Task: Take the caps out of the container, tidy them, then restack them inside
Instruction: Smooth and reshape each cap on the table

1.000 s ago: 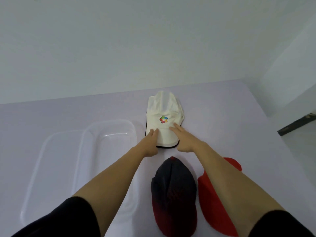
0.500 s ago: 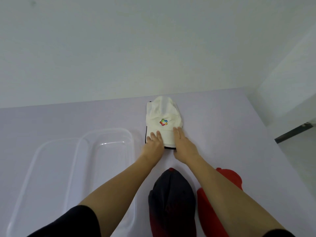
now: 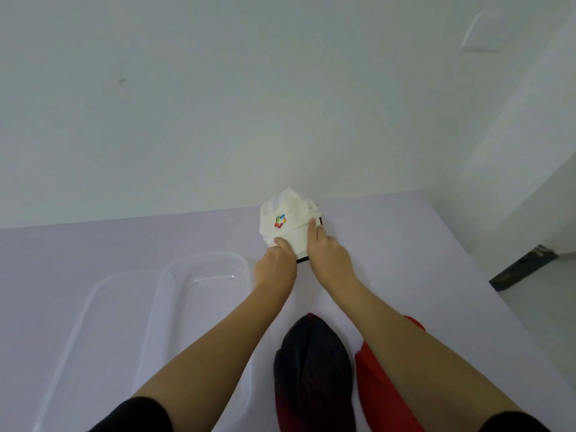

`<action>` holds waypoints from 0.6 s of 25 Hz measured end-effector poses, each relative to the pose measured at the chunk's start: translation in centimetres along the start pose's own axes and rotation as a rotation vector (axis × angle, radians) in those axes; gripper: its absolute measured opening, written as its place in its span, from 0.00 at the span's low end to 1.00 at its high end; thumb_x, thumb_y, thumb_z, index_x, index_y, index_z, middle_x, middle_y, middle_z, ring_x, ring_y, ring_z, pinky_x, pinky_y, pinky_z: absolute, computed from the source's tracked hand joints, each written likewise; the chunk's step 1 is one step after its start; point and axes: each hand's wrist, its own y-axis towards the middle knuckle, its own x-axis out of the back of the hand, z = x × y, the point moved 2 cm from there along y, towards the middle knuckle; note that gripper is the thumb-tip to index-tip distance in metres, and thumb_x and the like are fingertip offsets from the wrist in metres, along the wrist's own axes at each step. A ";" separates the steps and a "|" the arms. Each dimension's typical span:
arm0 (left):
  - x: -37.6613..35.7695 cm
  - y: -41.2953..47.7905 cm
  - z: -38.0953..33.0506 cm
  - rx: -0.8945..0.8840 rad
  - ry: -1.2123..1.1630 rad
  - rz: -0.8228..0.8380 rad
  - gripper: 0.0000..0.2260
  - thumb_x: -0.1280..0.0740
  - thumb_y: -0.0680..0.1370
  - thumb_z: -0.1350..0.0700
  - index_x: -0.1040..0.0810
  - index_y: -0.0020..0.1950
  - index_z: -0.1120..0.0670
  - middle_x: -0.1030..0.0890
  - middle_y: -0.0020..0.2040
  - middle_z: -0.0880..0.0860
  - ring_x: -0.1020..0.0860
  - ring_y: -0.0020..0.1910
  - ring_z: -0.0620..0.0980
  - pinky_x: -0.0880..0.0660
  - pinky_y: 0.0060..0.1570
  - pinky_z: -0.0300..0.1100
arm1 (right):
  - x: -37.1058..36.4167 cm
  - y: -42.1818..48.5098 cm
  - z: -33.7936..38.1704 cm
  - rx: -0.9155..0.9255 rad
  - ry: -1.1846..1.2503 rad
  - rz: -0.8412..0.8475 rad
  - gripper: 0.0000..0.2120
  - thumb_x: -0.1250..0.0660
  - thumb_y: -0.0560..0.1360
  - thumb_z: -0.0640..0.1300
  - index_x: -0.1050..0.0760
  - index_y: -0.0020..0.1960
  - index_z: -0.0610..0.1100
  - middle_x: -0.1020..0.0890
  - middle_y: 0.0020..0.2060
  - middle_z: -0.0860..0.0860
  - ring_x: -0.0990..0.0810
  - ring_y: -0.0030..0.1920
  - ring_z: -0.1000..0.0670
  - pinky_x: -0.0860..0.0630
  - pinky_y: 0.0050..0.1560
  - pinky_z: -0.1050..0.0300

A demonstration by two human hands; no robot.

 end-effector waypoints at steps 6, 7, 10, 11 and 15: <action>4.9 -6.4 0.6 -0.109 -0.060 -0.050 0.26 0.25 0.67 0.62 0.27 0.62 0.66 0.19 0.42 0.59 0.22 0.25 0.51 0.34 0.21 0.38 | 4.2 -4.5 -1.9 -0.005 0.067 -0.059 0.31 0.44 0.76 0.35 0.56 0.75 0.34 0.25 0.57 0.39 0.22 0.49 0.41 0.29 0.39 0.51; 4.8 -6.5 0.3 -0.129 -0.127 -0.071 0.24 0.33 0.74 0.62 0.35 0.69 0.66 0.20 0.50 0.60 0.20 0.33 0.54 0.31 0.27 0.42 | 4.4 -4.5 -2.1 0.013 0.052 -0.046 0.30 0.45 0.77 0.35 0.55 0.75 0.34 0.24 0.55 0.39 0.21 0.48 0.41 0.29 0.39 0.50; 4.2 -6.4 0.3 -0.093 -0.327 -0.150 0.23 0.46 0.80 0.63 0.47 0.75 0.63 0.24 0.58 0.61 0.21 0.45 0.59 0.32 0.38 0.44 | 5.3 -4.9 -1.5 0.079 0.249 0.006 0.27 0.44 0.76 0.34 0.46 0.74 0.38 0.20 0.47 0.39 0.21 0.44 0.41 0.28 0.41 0.51; 4.2 -6.5 0.4 -0.079 -0.370 -0.176 0.24 0.46 0.80 0.63 0.47 0.75 0.62 0.23 0.55 0.61 0.22 0.44 0.60 0.33 0.37 0.43 | 5.7 -5.3 -1.2 0.070 0.383 0.018 0.25 0.43 0.76 0.34 0.42 0.73 0.39 0.20 0.46 0.39 0.21 0.43 0.41 0.28 0.41 0.53; 5.5 -7.4 1.0 -0.120 -0.403 -0.202 0.24 0.41 0.78 0.64 0.40 0.73 0.62 0.20 0.50 0.60 0.21 0.39 0.59 0.33 0.34 0.43 | 6.0 -6.1 -0.8 0.087 0.496 0.038 0.26 0.43 0.75 0.33 0.41 0.72 0.41 0.20 0.44 0.39 0.24 0.40 0.43 0.27 0.41 0.54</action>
